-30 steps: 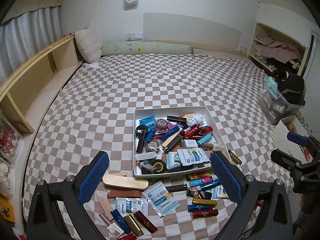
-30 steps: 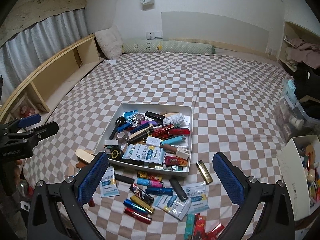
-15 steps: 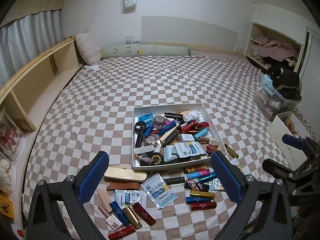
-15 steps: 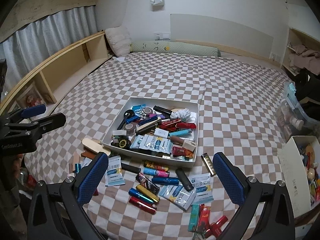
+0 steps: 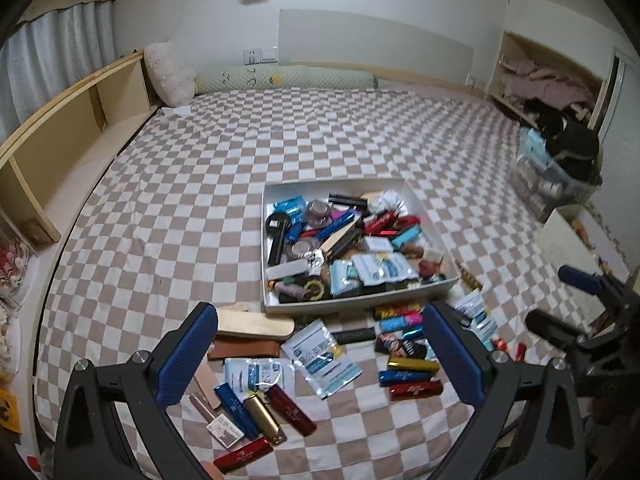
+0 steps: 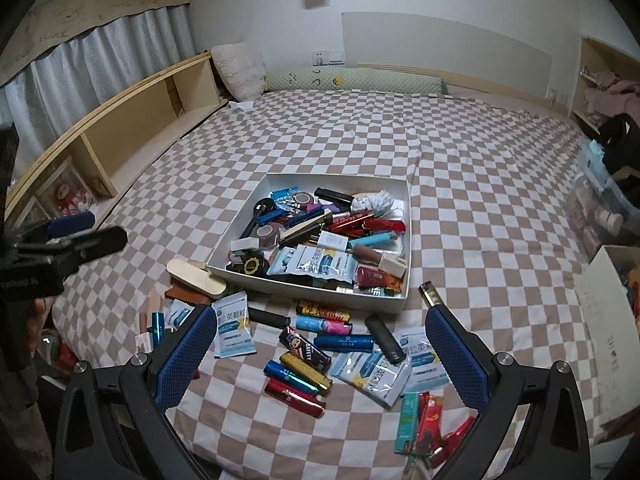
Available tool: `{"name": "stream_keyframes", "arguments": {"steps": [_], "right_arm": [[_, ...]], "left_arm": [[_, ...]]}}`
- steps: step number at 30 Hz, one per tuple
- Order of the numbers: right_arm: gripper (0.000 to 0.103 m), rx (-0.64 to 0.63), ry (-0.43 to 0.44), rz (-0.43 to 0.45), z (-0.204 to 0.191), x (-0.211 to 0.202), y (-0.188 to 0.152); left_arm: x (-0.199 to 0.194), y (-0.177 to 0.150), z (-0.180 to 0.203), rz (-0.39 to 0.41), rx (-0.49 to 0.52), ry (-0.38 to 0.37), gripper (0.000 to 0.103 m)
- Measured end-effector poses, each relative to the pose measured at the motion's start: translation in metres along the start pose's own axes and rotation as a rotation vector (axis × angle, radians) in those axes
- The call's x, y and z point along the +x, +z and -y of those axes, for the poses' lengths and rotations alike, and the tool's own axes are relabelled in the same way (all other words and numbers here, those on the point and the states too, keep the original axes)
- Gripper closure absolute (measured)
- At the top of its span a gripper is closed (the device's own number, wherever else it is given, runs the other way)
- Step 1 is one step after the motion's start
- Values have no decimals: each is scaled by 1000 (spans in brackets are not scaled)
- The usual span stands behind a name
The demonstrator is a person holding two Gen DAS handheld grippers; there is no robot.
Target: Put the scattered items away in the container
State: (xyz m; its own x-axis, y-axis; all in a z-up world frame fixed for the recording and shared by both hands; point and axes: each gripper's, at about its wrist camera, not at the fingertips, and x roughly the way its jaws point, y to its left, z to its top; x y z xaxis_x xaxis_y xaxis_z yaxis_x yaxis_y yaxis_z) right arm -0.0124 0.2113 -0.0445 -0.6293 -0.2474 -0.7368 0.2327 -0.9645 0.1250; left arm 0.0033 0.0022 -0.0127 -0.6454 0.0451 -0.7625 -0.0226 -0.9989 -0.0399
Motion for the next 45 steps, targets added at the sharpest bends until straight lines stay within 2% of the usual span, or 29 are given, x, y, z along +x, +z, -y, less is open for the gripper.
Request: {"name": "stream_keyframes", "arguments": {"steps": [8, 15, 21, 28, 32, 36, 41, 45], "right_arm": [[0, 72, -10, -1, 10, 24, -23], [0, 115, -14, -63, 11, 59, -61], [0, 65, -85, -101, -2, 86, -93], [0, 151, -106, -100, -5, 102, -123], [0, 144, -136, -87, -14, 108, -133], [0, 132, -143, -112, -26, 120, -143], [0, 184, -154, -143, -29, 133, -152], [0, 227, -179, -127, -31, 136, -152]], "left_arm": [[27, -19, -4, -41, 43, 8, 0], [47, -29, -5, -120, 30, -61, 0], [62, -37, -1, -170, 70, -73, 0], [80, -47, -3, -211, 115, -51, 0], [89, -53, -1, -238, 154, -54, 0], [96, -61, 3, -234, 265, -35, 0], [101, -78, 6, -154, 531, 52, 0], [107, -88, -1, -140, 624, 20, 0]]}}
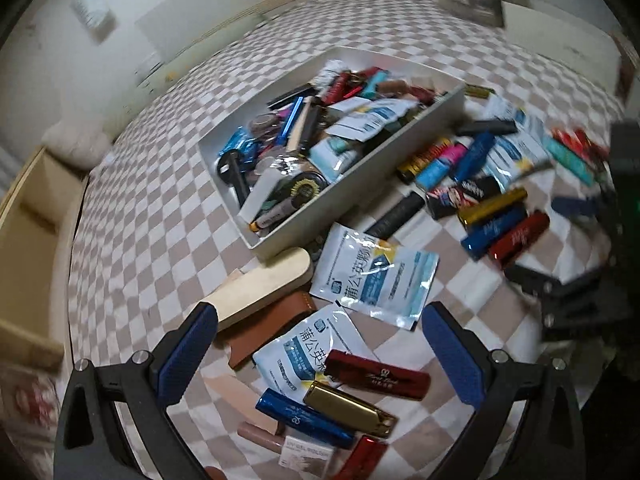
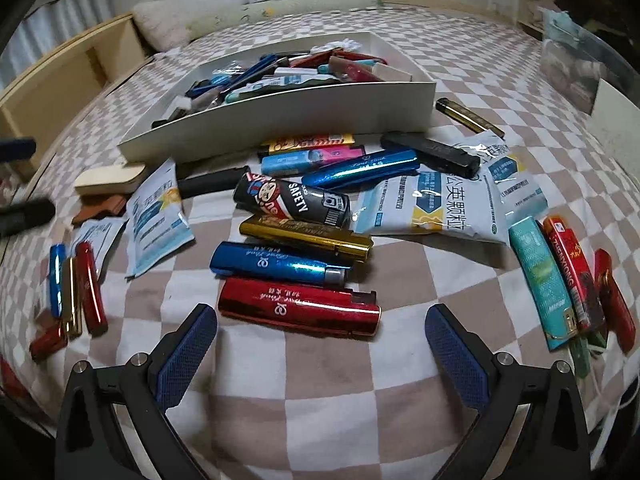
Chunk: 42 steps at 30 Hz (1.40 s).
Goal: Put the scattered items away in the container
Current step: 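Lower the right tool onto the red lighter and grasp it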
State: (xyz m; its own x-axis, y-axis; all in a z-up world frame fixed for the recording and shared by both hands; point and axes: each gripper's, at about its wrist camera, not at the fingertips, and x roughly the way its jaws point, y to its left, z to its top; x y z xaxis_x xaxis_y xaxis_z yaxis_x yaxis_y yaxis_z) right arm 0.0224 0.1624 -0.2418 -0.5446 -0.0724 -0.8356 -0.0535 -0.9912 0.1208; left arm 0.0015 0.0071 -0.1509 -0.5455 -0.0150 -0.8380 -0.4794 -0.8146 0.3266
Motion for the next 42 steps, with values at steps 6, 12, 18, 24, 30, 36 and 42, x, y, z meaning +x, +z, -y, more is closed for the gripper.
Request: {"name": "stream_keyframes", "arguments": {"steps": [6, 12, 18, 24, 30, 36, 42], "right_arm": [[0, 5, -23, -5, -13, 6, 1], [1, -1, -20, -47, -13, 16, 10], [20, 15, 39, -73, 5, 13, 17], [20, 38, 118, -101, 17, 3, 15], [20, 101, 184, -125, 27, 1, 16], [20, 99, 198, -132, 27, 2, 18], [20, 106, 219, -138, 31, 2, 17]], "left_arm": [[4, -17, 4, 27, 93, -73, 0], [11, -30, 9, -3, 139, -161, 0], [24, -37, 7, -27, 160, -229, 0], [36, -43, 5, -59, 169, -299, 0], [39, -47, 23, -70, 242, -328, 0], [50, -48, 37, -99, 285, -278, 5], [51, -47, 31, -115, 226, -302, 20]]}}
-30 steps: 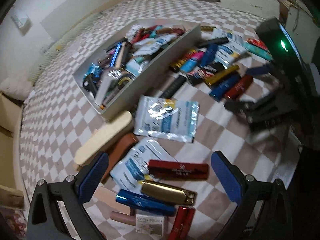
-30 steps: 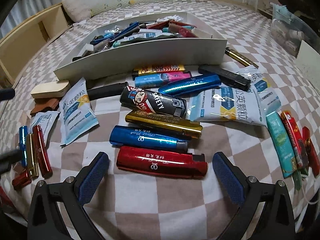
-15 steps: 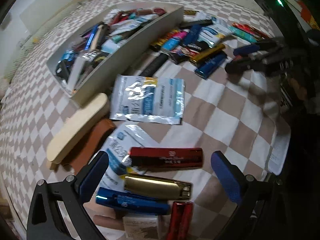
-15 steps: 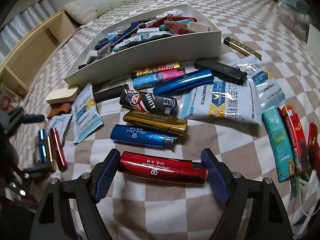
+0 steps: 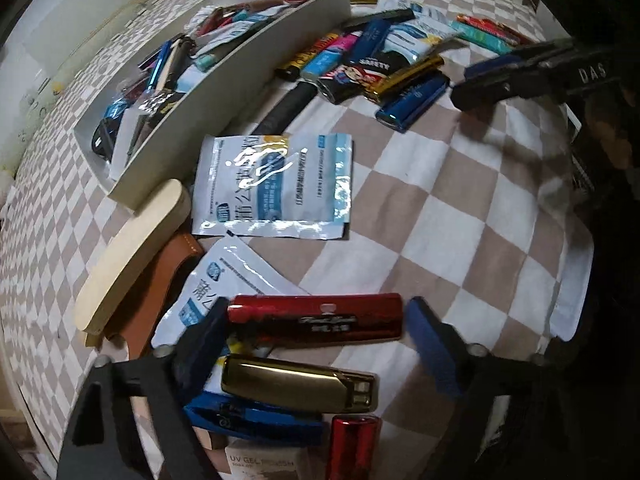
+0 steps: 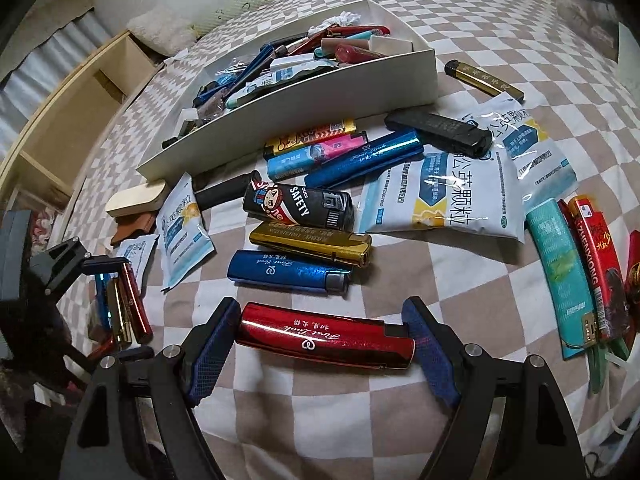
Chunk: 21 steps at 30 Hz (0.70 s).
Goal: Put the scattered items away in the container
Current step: 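Lower the right tool onto the red lighter and grasp it, then grasp the red First Look lighter with the left tool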
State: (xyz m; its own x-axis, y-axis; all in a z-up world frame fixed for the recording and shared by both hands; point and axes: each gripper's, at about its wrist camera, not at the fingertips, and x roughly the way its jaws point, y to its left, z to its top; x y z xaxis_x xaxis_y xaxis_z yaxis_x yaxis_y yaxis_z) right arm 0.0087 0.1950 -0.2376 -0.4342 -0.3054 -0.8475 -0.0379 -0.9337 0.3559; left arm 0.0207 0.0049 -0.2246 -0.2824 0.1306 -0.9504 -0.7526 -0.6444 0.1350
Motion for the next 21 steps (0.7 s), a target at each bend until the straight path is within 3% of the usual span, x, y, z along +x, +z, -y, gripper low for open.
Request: {"name": "stream_keyframes", "arguments": {"steps": [10, 16, 21], "right_arm": [[20, -9, 11, -6, 0, -2, -2], [20, -11, 17, -8, 1, -4, -3], [20, 0, 24, -4, 4, -7, -4]], "left_arm": [[-6, 9, 4, -19, -95, -22, 20], [-4, 13, 15, -33, -174, 47, 20], [-5, 21, 23, -39, -252, 44, 20]]}}
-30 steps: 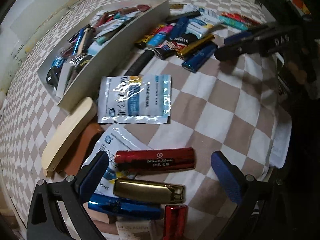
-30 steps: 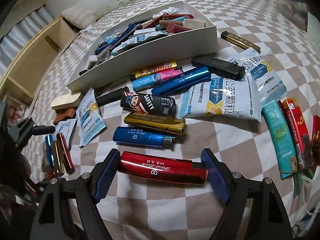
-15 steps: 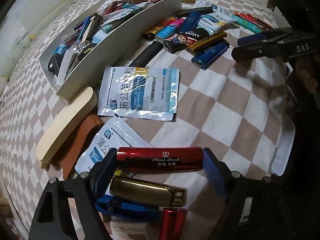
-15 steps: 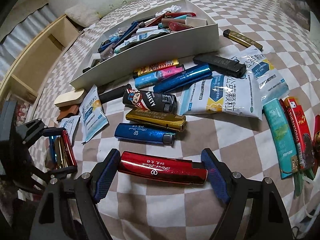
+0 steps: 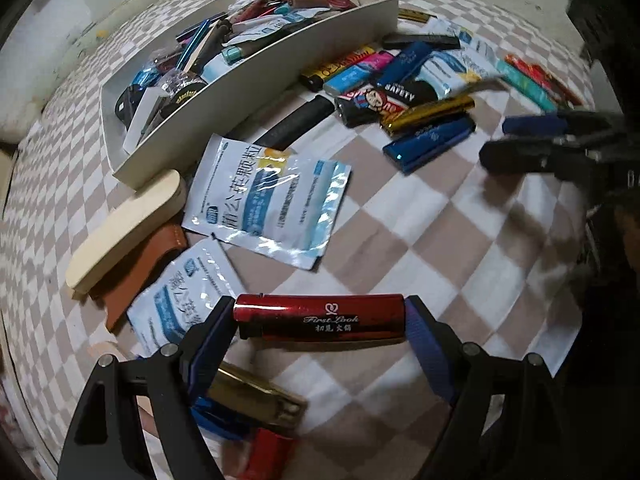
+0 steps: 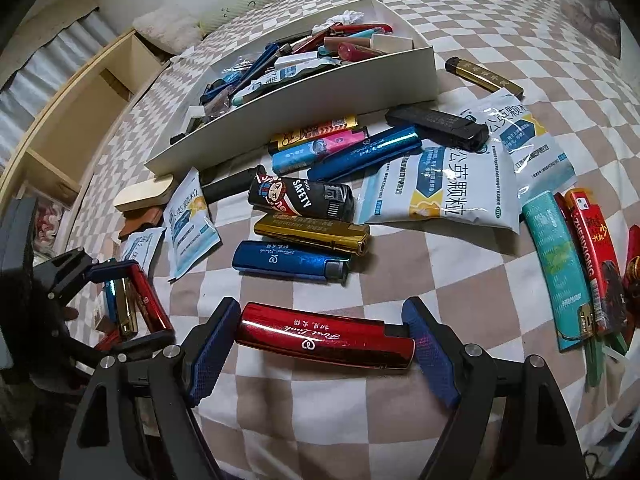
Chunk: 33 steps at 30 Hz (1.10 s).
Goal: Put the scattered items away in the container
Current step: 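Grasp the red First Look lighter with the left tool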
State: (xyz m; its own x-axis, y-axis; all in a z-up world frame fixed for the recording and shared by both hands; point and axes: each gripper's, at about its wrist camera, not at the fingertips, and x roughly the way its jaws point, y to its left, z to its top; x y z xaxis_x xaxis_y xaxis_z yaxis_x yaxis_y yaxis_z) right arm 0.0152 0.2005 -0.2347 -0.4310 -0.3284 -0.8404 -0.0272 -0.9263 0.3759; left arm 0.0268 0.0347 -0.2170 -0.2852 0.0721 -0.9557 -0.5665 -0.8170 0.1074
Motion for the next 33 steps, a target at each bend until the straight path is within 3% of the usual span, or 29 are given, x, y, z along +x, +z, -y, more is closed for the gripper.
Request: {"name": "stream_keyframes", "arguments": {"steps": [25, 33], "right_arm": [[20, -211, -160, 26, -15, 0, -20], [20, -228, -172, 46, -14, -8, -24]], "left_arm": [[-18, -12, 11, 13, -395, 5, 20], [-21, -15, 25, 42, -449, 10, 20]]}}
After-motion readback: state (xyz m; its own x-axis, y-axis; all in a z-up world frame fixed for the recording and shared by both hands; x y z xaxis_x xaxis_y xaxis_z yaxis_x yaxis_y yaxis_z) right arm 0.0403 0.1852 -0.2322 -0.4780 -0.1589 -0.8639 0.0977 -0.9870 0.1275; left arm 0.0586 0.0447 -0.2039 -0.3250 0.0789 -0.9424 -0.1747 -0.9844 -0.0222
